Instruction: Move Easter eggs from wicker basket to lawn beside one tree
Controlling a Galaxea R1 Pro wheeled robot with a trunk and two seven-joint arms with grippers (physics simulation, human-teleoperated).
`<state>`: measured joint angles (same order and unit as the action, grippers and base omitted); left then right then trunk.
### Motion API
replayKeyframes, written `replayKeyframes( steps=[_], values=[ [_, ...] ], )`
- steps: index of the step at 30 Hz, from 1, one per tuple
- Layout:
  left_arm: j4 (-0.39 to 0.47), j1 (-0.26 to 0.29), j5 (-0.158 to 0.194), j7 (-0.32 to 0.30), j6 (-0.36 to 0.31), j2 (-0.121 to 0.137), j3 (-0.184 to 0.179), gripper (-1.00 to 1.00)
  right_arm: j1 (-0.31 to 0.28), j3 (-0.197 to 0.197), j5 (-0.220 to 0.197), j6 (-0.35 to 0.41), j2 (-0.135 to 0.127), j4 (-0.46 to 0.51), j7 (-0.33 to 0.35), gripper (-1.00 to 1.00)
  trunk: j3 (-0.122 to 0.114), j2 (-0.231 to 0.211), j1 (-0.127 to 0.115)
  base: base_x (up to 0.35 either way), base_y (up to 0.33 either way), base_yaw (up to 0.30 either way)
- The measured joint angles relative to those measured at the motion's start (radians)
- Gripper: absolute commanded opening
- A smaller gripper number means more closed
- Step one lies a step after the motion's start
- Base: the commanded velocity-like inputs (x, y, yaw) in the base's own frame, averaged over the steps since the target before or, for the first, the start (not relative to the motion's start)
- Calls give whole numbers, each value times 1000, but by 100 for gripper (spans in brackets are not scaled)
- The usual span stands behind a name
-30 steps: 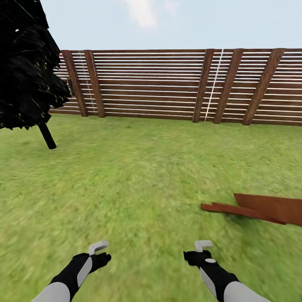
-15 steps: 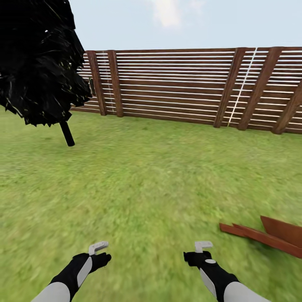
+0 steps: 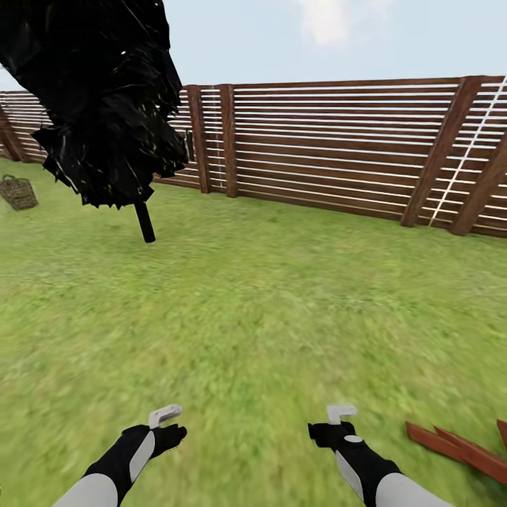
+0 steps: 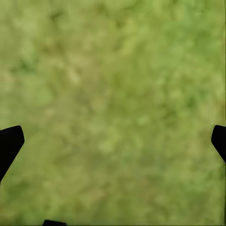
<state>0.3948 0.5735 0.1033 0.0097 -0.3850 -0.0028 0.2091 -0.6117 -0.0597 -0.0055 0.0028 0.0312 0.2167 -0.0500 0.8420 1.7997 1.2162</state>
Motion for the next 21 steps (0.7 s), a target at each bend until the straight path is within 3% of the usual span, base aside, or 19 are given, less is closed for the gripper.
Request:
replayKeyframes(
  steps=[21],
  values=[
    [-1, 0, 0, 0, 0, 0, 0, 100, 0, 0, 0, -1, 1, 0, -1, 100, 0, 0, 0, 336, -85, 286]
  ],
)
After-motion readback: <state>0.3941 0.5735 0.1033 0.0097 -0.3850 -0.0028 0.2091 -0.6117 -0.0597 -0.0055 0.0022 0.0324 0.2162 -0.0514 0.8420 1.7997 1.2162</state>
